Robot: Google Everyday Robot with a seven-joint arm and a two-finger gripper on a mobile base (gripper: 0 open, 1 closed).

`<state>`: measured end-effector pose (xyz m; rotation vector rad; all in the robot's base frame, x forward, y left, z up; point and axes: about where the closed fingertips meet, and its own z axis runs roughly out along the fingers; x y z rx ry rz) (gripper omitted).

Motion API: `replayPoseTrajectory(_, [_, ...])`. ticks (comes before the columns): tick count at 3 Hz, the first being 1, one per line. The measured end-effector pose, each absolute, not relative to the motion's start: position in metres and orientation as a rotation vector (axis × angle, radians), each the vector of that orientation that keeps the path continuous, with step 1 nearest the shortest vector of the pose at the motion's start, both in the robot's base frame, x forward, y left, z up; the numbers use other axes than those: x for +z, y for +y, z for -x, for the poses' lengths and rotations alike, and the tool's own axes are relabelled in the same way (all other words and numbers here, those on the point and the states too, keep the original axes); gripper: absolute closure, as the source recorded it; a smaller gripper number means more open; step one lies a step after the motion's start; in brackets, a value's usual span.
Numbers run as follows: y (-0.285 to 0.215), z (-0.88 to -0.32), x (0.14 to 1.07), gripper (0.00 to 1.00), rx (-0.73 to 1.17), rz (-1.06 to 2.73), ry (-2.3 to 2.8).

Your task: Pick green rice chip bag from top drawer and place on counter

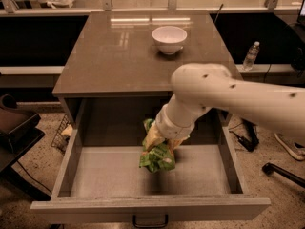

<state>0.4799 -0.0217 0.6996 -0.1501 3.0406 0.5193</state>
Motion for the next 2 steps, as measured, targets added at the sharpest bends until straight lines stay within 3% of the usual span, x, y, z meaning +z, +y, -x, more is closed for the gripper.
replayPoseTrajectory(2, [-0.062,-0.473,0.82,1.0,0.578,0.467,2.884])
